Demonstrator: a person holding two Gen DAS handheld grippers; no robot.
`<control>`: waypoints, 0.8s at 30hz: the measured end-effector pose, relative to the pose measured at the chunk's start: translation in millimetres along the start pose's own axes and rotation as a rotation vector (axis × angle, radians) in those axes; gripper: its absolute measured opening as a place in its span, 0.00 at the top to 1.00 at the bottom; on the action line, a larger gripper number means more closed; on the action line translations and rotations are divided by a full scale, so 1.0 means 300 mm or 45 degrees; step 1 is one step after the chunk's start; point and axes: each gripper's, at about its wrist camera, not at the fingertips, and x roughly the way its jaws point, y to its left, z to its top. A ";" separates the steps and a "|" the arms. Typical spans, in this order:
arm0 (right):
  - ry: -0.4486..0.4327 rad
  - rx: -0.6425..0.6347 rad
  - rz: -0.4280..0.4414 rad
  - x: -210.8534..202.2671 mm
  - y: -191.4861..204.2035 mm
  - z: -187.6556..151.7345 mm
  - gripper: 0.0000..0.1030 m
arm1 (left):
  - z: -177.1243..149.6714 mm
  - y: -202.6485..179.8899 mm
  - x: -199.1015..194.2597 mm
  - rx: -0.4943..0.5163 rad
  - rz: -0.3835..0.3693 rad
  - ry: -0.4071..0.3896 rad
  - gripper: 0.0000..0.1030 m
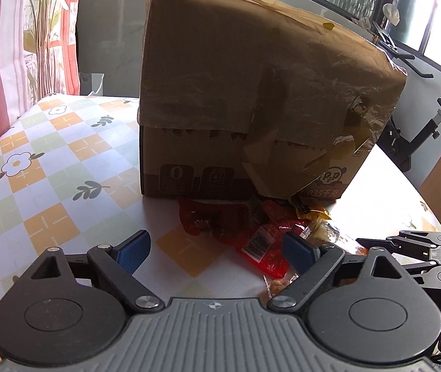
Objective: Organize snacks
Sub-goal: 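Lower right tool to the orange wafer bar and grasp it, then grasp the red candy pack with left tool while right tool holds the wafer bar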
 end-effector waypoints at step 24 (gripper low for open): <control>-0.117 0.047 -0.044 -0.009 0.004 -0.082 0.61 | 0.066 0.024 0.170 -0.028 0.138 0.072 0.35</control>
